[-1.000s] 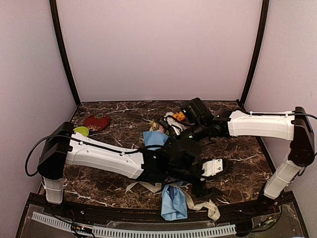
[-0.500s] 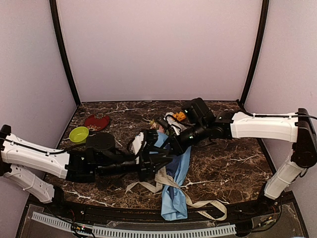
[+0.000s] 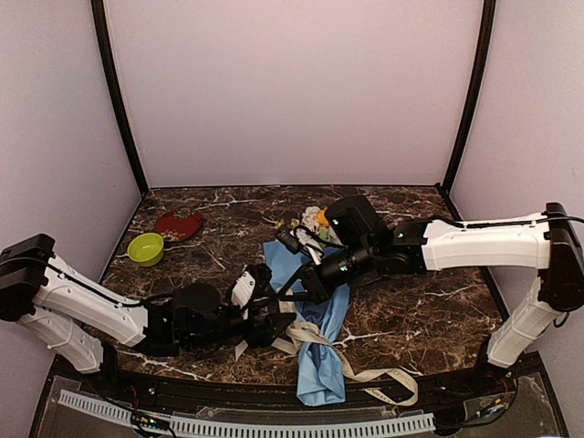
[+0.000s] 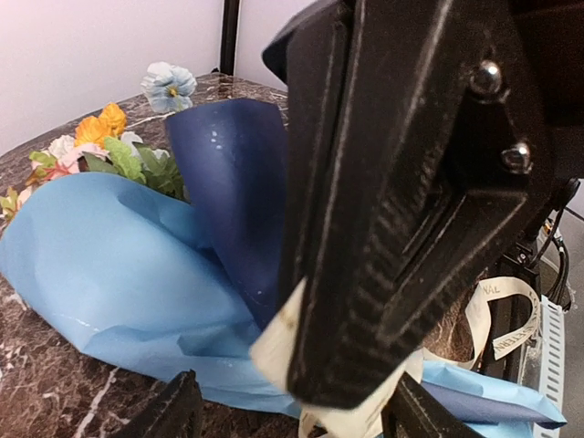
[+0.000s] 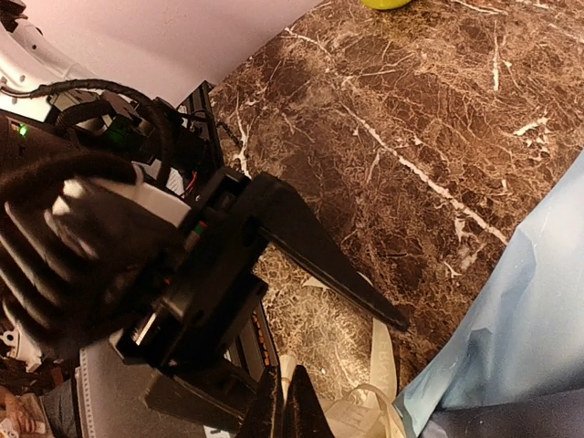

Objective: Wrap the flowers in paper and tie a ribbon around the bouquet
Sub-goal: Cross the half-tied ribbon over the folded bouquet.

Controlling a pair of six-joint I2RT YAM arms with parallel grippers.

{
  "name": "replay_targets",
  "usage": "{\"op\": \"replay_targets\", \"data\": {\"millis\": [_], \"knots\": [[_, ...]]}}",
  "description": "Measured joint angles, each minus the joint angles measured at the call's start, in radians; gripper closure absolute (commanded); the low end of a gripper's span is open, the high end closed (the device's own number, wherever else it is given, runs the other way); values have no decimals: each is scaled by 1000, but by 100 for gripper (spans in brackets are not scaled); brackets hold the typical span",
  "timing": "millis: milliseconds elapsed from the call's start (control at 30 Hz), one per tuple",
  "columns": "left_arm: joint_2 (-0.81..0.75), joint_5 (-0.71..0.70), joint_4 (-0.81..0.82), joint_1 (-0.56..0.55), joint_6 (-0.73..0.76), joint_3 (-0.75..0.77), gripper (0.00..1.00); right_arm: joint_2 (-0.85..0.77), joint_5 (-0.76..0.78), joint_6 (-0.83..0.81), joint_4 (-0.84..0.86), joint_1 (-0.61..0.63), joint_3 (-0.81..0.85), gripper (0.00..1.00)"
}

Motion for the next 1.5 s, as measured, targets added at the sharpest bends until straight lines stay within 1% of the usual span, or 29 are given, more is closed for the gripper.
{"op": "replay_targets", "data": {"millis": [33, 67, 100, 167, 233, 267, 300, 333, 400, 433, 500, 733, 833, 1000, 1133, 1233, 1267, 1367, 1400, 1500], "knots": [[28, 2, 9, 0, 4, 14, 38, 0, -1, 3, 1, 2, -2, 100], [62, 7, 21, 0, 6, 30, 44, 0, -1, 6, 5, 5, -4, 100], [84, 9, 29, 0, 6, 41, 54, 0, -2, 9, 9, 6, -4, 100], [114, 8, 51, 0, 7, 47, 67, 0, -3, 14, 18, 7, -6, 100], [125, 4, 72, 0, 0, 45, 81, 0, -3, 19, 23, 7, -7, 100], [126, 3, 91, 0, 3, 43, 90, 0, -3, 19, 24, 7, -9, 100], [126, 5, 105, 0, -5, 40, 96, 0, -3, 19, 24, 7, -10, 100], [126, 3, 125, 0, 6, 37, 100, 0, -3, 19, 23, 7, -11, 97], [126, 5, 144, 0, 0, 32, 100, 0, -2, 18, 19, 7, -11, 85], [126, 8, 149, 0, 0, 30, 100, 0, 1, 7, 14, 7, -11, 82], [126, 9, 163, 0, 0, 19, 100, -5, 11, -3, -8, 6, -11, 80], [128, 13, 185, 0, -3, -14, 100, -79, 50, -24, -74, -31, -55, 81], [135, 23, 198, 0, -8, -14, 100, -74, 65, -28, -92, -38, -75, 82], [148, 28, 204, 0, -17, -14, 100, -9, 78, -37, -116, -14, -84, 78], [148, 28, 206, 0, -19, -14, 100, 43, 81, -54, -124, -6, -84, 70], [148, 27, 207, 0, -19, -16, 100, 58, 89, -69, -131, -5, -90, 68], [148, 27, 208, 0, -19, -18, 100, 60, 96, -73, -135, -5, -93, 69], [148, 27, 208, 0, -19, -21, 100, 65, 108, -83, -139, -5, -98, 76], [148, 27, 208, 0, -19, -21, 100, 67, 109, -86, -140, -5, -100, 78], [148, 27, 208, 0, -19, -21, 100, 72, 112, -84, -140, -5, -106, 77]]}}
